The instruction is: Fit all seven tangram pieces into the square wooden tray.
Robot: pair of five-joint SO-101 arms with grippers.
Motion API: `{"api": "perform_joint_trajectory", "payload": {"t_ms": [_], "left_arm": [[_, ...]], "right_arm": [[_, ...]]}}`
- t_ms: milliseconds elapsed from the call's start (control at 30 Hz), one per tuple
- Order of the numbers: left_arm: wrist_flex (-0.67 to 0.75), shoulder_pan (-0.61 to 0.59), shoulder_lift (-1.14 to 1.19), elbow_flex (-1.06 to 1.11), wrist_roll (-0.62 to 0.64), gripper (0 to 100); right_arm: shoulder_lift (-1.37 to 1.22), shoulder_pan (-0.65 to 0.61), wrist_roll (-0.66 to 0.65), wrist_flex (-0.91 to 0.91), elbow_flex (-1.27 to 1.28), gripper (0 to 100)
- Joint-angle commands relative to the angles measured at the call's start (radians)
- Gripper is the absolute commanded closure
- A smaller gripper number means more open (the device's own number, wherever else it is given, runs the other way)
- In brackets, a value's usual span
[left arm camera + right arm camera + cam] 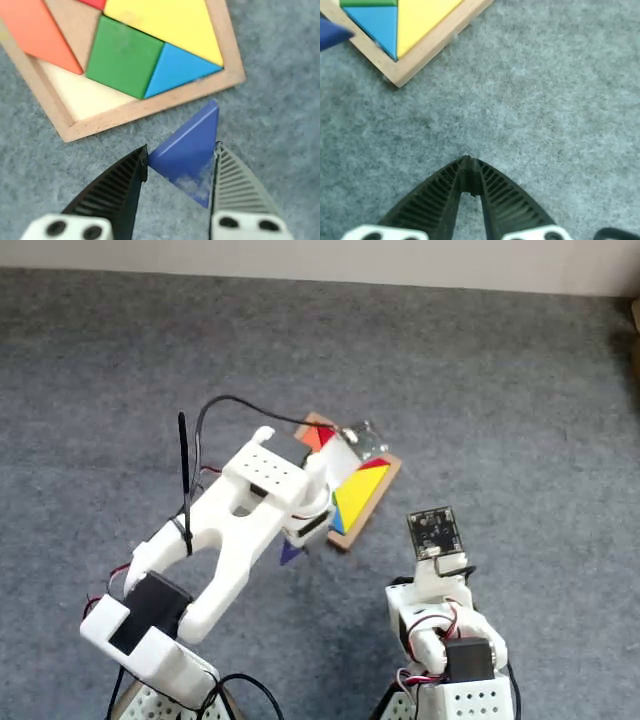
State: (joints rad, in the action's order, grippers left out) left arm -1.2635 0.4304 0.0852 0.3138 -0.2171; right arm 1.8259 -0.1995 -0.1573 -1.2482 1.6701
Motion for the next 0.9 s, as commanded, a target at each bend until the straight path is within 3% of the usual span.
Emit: {"api": "perform_joint_trajectory", "payload": {"t_ms": [0,333,633,767,867], "left_arm": [[0.063,-0.035,-0.050,-0.054,0.161,88],[0.258,-0.211,-0.042,-0.053,0.514,88],[0.301,-0.205,-0.042,-0.045,0.598,87],[0.296,-0.173,-0.042,-0.044,0.605,76],[0.296,-0.171,-0.041,-0.044,0.667,74]], "right_arm": [[0.013,-0.007,0.003,-0.005,0.151,99.3],[0.013,-0.007,0.003,-0.005,0.151,99.3],[0.013,-0.007,0.003,-0.005,0.151,99.3],[0.013,-0.007,0.003,-0.005,0.151,99.3],[0.013,-0.007,0.003,-0.005,0.151,99.3]]}}
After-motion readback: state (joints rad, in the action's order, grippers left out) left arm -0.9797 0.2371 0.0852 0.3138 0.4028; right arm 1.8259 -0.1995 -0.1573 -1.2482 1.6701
